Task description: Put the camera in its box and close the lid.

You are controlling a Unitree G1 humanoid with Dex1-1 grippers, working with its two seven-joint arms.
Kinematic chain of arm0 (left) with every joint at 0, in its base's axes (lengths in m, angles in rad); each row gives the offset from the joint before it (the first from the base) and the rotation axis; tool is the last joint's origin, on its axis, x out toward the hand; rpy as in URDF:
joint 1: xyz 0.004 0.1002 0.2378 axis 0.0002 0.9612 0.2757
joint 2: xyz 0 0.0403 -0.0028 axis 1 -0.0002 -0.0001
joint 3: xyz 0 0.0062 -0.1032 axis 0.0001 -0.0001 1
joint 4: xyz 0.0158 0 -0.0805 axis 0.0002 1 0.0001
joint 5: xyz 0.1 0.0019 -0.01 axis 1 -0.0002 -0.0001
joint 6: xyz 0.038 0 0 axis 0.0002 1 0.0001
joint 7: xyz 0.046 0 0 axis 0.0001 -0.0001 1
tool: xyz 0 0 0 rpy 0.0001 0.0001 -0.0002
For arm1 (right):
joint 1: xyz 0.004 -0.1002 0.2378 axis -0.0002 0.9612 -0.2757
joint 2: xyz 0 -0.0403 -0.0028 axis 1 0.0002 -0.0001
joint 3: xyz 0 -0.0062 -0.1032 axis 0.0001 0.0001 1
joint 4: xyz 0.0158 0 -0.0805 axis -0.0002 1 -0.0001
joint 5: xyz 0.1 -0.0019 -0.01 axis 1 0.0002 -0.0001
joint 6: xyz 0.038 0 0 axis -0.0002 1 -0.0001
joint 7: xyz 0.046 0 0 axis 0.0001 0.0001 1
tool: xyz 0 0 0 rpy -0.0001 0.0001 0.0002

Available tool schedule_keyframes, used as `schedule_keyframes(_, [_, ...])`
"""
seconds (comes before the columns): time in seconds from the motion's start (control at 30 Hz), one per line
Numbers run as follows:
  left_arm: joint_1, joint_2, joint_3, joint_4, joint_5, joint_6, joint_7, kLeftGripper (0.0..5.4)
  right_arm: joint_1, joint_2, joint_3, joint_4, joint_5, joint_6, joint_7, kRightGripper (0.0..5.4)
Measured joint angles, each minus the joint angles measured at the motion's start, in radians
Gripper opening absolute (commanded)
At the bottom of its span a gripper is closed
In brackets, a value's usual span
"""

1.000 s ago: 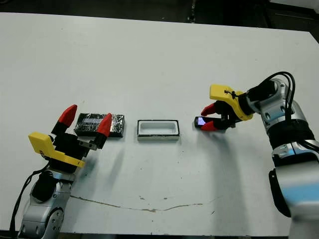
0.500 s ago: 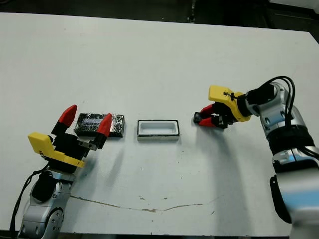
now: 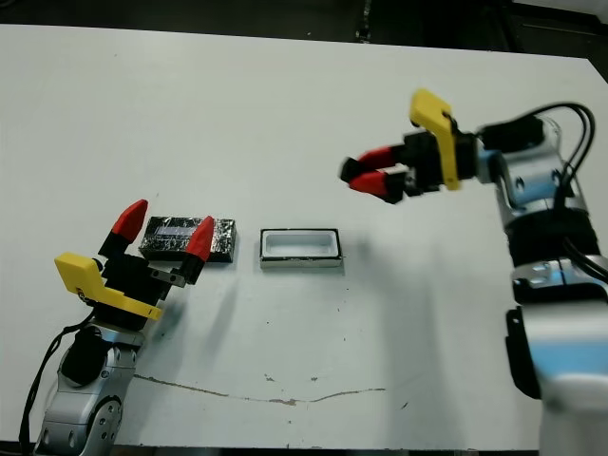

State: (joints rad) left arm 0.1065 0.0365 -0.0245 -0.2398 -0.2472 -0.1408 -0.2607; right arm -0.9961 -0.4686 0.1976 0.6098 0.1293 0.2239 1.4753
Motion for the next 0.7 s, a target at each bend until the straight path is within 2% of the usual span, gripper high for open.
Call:
schedule_keyframes(0.1, [0.000,0.000,-0.002,0.000,0.004,0.000,0.002,5.40,-0.011,0.032,0.029,-0.040,0.008,0.028,0.017,1.66])
schedule_keyframes(0.27, [0.000,-0.001,-0.004,-0.001,0.008,0.000,0.006,5.40,-0.020,0.110,0.065,-0.021,0.018,0.027,0.061,1.66])
schedule_keyframes(0.4, [-0.001,0.000,-0.004,-0.002,0.008,0.003,0.010,5.40,-0.015,0.157,0.071,-0.016,0.023,-0.004,0.059,1.66])
schedule_keyframes(0.7, [-0.001,0.000,-0.004,-0.004,0.004,0.010,0.011,5.40,0.025,0.170,0.119,-0.044,0.003,-0.048,0.040,1.66])
